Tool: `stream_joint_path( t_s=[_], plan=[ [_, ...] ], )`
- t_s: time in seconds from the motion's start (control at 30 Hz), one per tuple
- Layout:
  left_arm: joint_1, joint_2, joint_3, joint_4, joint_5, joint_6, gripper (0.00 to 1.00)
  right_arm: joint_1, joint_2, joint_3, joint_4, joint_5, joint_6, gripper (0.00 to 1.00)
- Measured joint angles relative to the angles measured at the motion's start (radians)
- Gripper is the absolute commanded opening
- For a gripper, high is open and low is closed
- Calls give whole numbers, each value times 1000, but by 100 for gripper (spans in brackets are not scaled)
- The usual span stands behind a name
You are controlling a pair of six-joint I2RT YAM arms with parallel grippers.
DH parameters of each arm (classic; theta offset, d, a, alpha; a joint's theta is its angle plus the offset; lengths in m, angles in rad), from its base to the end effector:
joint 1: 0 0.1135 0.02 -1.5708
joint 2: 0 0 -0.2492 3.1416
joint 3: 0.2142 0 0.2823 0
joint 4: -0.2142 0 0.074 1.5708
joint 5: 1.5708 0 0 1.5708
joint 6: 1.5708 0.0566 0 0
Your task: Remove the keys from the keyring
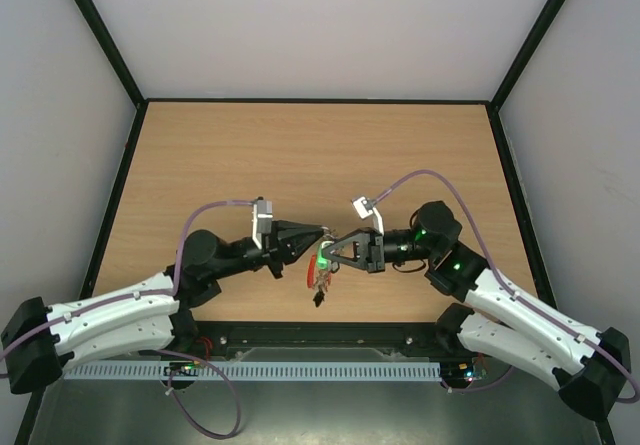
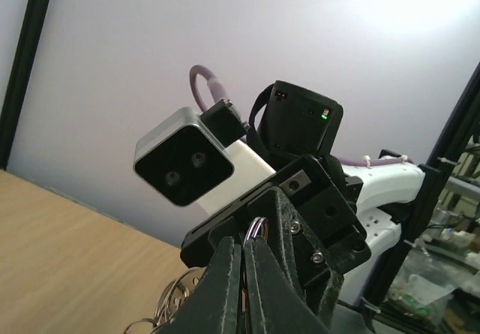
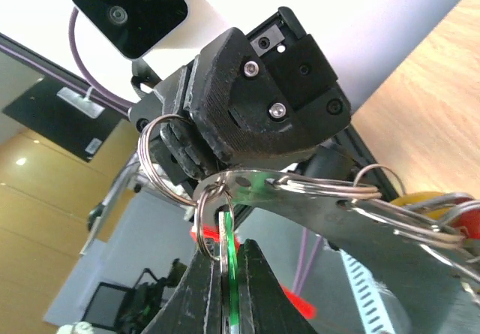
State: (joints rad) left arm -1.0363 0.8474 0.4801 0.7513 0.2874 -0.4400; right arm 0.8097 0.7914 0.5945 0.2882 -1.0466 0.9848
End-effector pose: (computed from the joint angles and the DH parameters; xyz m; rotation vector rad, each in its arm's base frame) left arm 0.1151 -0.2259 0.3053 0.6526 1.1681 -1.4453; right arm 0.1225 0.1996 0.3050 -0.9170 1.7780 2.0568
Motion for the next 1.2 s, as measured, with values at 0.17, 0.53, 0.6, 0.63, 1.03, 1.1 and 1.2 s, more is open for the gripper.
stream_joint_path(
  t_s=[0.17, 0.53, 0.6, 0.63, 1.03, 1.1, 1.2],
  plan=[
    [42, 8, -50, 69, 49, -131, 2, 3, -18, 1, -109, 63, -88, 23],
    [90, -18, -48, 166, 109, -232, 2, -5, -148, 4, -256, 231, -190, 59],
    [93, -18, -43, 160, 117, -235, 2, -5, -161, 4, -229, 251, -188, 56],
    [93, -18, -40, 154, 120, -236, 3, -5, -162, 5, -205, 258, -187, 55],
    [93, -20, -19, 144, 132, -260, 2, 34, -50, 83, -19, 286, -245, 48],
    [93, -20, -19, 144, 132, -265, 2, 43, -30, 87, 13, 278, -248, 46],
    [93, -20, -19, 144, 132, -269, 2, 53, -8, 87, 60, 255, -244, 36]
  ],
)
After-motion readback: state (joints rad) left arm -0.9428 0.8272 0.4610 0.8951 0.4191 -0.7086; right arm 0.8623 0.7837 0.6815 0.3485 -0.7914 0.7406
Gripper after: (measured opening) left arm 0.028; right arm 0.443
